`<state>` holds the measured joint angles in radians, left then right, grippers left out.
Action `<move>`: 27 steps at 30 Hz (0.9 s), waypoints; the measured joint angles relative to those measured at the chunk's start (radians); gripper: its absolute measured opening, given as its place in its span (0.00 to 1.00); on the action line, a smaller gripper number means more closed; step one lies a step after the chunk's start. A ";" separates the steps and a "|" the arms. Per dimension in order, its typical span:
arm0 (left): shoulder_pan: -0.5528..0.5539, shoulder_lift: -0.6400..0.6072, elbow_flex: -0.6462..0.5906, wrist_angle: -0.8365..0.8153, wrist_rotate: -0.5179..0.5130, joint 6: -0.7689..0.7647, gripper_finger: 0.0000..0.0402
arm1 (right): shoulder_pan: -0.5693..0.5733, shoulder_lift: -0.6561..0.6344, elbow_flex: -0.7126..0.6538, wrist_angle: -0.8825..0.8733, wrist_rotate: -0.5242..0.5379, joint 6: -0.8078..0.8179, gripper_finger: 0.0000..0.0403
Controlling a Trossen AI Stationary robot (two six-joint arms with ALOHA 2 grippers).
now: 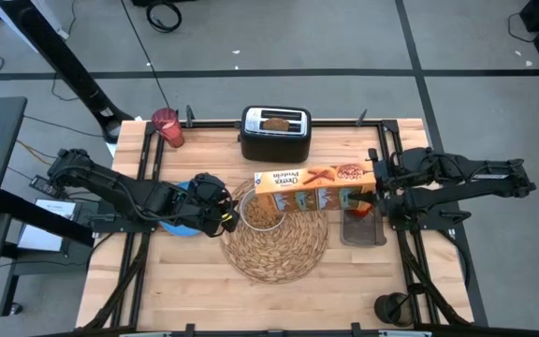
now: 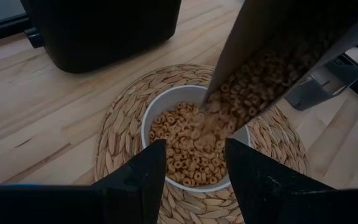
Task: Arrange a breakfast setting
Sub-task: Pour the cereal from the cereal box into the bowl
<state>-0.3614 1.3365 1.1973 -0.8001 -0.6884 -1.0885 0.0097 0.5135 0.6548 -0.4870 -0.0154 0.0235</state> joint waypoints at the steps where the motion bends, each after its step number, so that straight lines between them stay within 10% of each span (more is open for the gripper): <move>1: 0.000 0.000 0.000 0.000 0.000 0.000 0.43 | 0.000 0.002 0.000 0.004 0.002 -0.006 0.66; 27: 0.000 0.000 0.000 0.003 0.000 0.000 0.43 | 0.000 0.059 -0.001 0.066 0.015 -0.005 0.66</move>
<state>-0.3614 1.3361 1.1973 -0.7975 -0.6880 -1.0885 0.0097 0.5721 0.6540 -0.4208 -0.0005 0.0183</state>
